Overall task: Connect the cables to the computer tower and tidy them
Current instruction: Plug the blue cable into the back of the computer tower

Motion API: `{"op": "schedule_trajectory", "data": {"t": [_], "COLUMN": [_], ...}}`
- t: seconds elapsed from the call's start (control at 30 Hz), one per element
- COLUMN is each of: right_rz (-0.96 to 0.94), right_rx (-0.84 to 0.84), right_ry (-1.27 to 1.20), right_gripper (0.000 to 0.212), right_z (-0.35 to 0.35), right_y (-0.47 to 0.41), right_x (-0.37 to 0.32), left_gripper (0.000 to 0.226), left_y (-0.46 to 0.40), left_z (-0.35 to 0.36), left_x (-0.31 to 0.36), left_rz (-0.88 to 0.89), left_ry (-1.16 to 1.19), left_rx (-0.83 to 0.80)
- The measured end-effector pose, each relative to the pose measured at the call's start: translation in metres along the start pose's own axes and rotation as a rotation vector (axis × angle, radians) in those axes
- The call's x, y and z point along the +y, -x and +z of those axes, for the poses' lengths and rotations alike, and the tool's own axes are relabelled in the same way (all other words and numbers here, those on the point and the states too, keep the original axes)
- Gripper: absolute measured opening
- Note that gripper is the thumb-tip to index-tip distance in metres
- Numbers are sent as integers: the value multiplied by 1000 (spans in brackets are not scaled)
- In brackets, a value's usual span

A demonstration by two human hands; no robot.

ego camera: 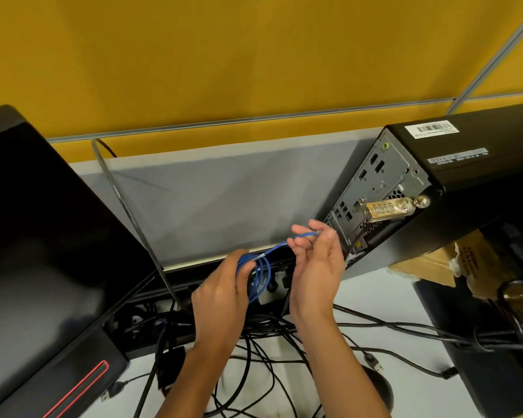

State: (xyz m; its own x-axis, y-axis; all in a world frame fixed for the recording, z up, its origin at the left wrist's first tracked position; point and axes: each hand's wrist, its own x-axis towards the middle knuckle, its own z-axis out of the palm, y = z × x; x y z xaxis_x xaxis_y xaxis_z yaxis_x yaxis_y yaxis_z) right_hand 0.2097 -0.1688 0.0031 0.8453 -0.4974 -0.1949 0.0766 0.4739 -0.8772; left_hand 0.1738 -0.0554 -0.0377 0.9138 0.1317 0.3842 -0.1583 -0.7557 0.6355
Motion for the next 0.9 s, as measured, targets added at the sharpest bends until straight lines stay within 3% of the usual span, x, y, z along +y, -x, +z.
{"op": "schedule_trajectory", "data": {"t": [0.17,0.43,0.63,0.9], "right_rz": [79,222,358,426], "right_rx": [-56,-73,-64,-128], "right_ry": [-181,-527,-736,-845], "right_gripper": [30,28,22,26], "right_z": [11,10,2,-7], "right_y": [-4,-12,-17,-18], "right_x": [-12,-19,-18,-13], "left_gripper": [33,24,48,51], "left_y": [-21,-51,-49,-48], "left_z": [-3,-2,-4,-8], "left_x": [2,6,7,11], "left_rz": [-14,187,247,254], "left_ry": [15,-182,-224,-250], "left_rx": [-10,-184,-185,-200]}}
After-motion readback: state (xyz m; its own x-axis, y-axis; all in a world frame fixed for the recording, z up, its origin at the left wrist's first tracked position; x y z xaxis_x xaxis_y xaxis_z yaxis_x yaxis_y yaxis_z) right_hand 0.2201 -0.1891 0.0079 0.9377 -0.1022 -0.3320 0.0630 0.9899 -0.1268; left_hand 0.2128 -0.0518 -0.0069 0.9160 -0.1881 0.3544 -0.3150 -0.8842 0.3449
